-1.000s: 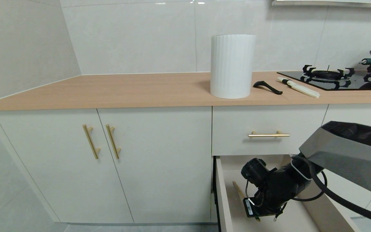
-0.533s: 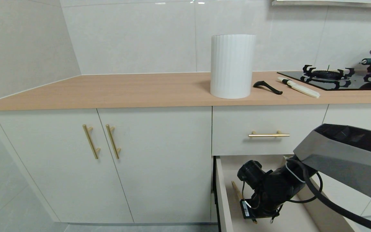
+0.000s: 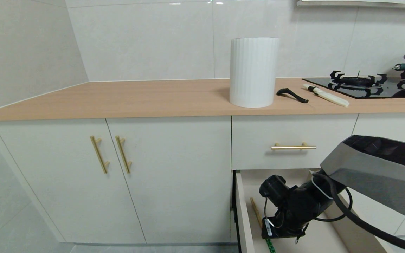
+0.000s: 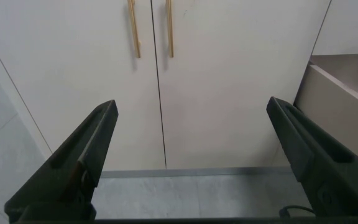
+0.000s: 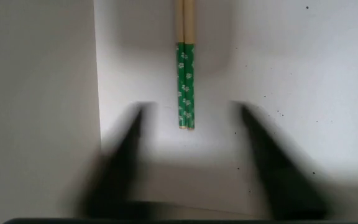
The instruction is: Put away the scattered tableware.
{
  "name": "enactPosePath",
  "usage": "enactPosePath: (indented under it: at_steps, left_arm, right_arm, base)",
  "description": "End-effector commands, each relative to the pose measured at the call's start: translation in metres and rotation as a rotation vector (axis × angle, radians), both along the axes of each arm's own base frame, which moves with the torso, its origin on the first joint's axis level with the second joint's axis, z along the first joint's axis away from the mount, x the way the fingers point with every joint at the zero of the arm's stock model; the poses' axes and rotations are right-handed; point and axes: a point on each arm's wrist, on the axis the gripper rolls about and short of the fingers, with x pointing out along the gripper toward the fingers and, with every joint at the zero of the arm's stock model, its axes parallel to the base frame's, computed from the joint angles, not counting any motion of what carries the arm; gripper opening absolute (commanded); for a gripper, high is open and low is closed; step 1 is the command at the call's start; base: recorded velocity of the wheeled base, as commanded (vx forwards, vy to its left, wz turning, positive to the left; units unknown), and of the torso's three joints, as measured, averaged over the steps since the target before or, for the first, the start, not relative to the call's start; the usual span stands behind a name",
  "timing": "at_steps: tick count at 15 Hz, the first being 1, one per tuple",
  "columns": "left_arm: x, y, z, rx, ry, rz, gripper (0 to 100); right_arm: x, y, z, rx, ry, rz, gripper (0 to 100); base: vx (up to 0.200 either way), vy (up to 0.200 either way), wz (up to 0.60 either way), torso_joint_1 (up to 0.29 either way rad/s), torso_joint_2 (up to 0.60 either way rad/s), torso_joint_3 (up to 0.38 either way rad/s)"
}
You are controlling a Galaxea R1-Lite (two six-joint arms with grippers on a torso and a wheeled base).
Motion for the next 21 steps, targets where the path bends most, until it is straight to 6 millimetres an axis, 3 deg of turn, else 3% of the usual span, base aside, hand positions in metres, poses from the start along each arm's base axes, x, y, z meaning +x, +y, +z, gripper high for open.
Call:
enactPosePath:
  at_steps: [1,6,8,10,13,15,18,21]
  left_arm:
    - [0.000,0.000,0.000,0.000,0.000,0.000,100]
    - [0.000,0.000,0.000,0.000,0.000,0.000,100]
    - [0.000,0.000,0.000,0.000,0.000,0.000,100]
    - [0.000,0.000,0.000,0.000,0.000,0.000,100]
    - [0.000,0.000,0.000,0.000,0.000,0.000,100]
    - [0.000,0.000,0.000,0.000,0.000,0.000,100]
    - [0.000,0.000,0.000,0.000,0.000,0.000,100]
    - [0.000,0.000,0.000,0.000,0.000,0.000,100]
  right_arm:
    - [0.000,0.000,0.000,-0.001,0.001,0.000,100]
    - [-0.002,-0.001,0.002,-0.001,-0.001,-0.001,100]
    - [-0.006,-0.004,0.023,0.024,-0.037,0.000,100]
    - [-0.015,-0.015,0.078,0.103,-0.148,-0.009,100]
    - [-0.033,-0.047,0.156,0.235,-0.337,-0.041,100]
    - [-0.042,-0.066,0.191,0.278,-0.447,-0.079,100]
    - [-0.058,-0.096,0.229,0.274,-0.599,-0.083,100]
    - [-0.067,-0.105,0.242,0.283,-0.650,-0.093,100]
  base:
    - [0.000,0.000,0.00,0.000,0.00,0.000]
    - [0.000,0.000,0.00,0.000,0.00,0.000]
    - [0.000,0.000,0.00,0.000,0.00,0.000]
    - [0.000,0.000,0.00,0.000,0.00,0.000]
    - [0.000,0.000,0.00,0.000,0.00,0.000]
    - [0.000,0.000,0.00,0.000,0.00,0.000]
    - [0.000,0.000,0.00,0.000,0.00,0.000]
    - [0.000,0.000,0.00,0.000,0.00,0.000]
